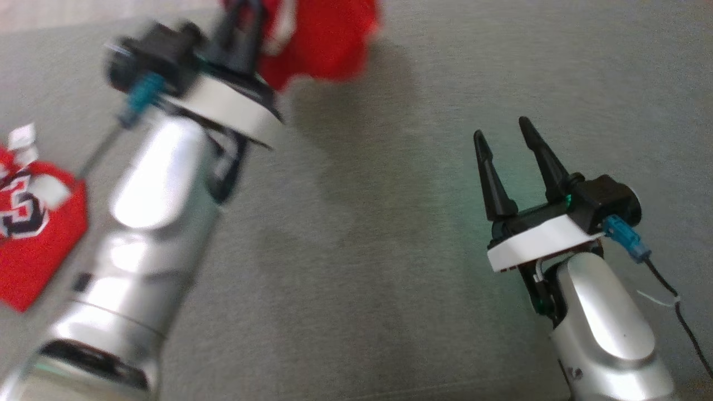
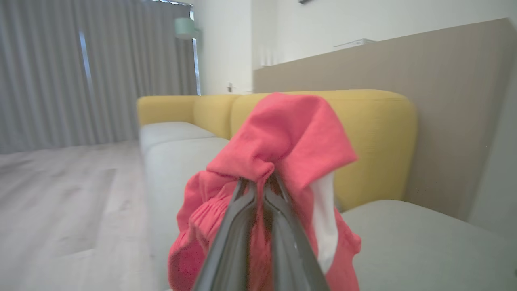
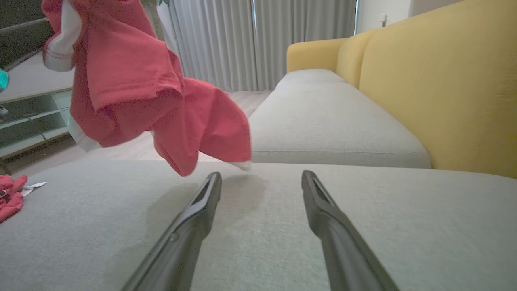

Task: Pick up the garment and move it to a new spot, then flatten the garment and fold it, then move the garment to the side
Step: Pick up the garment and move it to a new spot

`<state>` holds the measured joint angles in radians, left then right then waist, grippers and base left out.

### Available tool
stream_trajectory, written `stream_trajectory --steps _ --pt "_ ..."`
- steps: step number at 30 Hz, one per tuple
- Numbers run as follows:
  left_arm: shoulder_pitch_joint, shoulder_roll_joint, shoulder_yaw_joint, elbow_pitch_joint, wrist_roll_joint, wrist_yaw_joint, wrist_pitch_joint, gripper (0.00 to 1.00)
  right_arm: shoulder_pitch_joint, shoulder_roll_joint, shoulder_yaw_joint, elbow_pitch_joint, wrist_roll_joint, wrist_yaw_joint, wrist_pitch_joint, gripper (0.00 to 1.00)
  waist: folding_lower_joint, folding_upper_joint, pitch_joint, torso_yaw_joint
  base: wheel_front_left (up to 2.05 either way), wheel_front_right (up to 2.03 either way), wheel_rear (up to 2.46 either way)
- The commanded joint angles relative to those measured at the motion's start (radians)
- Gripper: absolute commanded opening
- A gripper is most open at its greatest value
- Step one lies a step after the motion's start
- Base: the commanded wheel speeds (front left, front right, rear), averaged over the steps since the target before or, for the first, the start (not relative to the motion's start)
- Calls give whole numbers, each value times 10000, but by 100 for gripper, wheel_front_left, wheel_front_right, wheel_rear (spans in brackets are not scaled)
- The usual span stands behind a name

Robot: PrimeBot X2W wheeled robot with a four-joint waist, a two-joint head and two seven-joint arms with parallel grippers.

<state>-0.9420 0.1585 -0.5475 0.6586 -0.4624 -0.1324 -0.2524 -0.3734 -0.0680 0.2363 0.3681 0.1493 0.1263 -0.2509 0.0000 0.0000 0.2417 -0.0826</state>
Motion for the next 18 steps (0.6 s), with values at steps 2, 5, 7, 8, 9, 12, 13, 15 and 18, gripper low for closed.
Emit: stream_trajectory --steps 2,5,7,8,9,12,13,15,18 --pt "44 -248 -132 -399 -240 18 -86 0 51 176 242 -362 67 44 -109 100 0 0 -187 -904 0 0 0" --pt "445 -701 -377 -531 -402 18 -89 0 125 176 254 -380 105 44 -109 100 0 0 -209 -1287 0 0 0" --pt "584 -802 -500 -575 -379 18 -90 0 149 176 245 -386 112 44 -109 100 0 0 -204 -1383 0 0 0" --pt "723 -877 -701 -567 -322 18 -90 0 168 176 239 -390 128 44 -109 100 0 0 -199 -1468 0 0 0" --pt "871 -935 -843 -552 -287 18 -90 0 191 176 234 -391 133 44 -109 100 0 0 -202 -1534 0 0 0" --pt "1258 -1022 -1033 -559 -54 156 -91 2 227 176 188 -393 158 44 -109 100 0 0 -170 -1641 0 0 0" --pt "1416 -1034 -1018 -553 12 225 -91 40 244 177 175 -411 170 44 -109 100 0 0 -162 -1648 0 0 0" --pt "1738 -1044 -931 -437 214 400 -92 100 283 177 131 -447 172 44 -109 100 0 0 -142 -1607 0 0 0" --pt "2304 -941 -380 -415 437 771 -92 100 329 177 28 -449 173 44 -109 100 0 0 -162 -1396 0 0 0"
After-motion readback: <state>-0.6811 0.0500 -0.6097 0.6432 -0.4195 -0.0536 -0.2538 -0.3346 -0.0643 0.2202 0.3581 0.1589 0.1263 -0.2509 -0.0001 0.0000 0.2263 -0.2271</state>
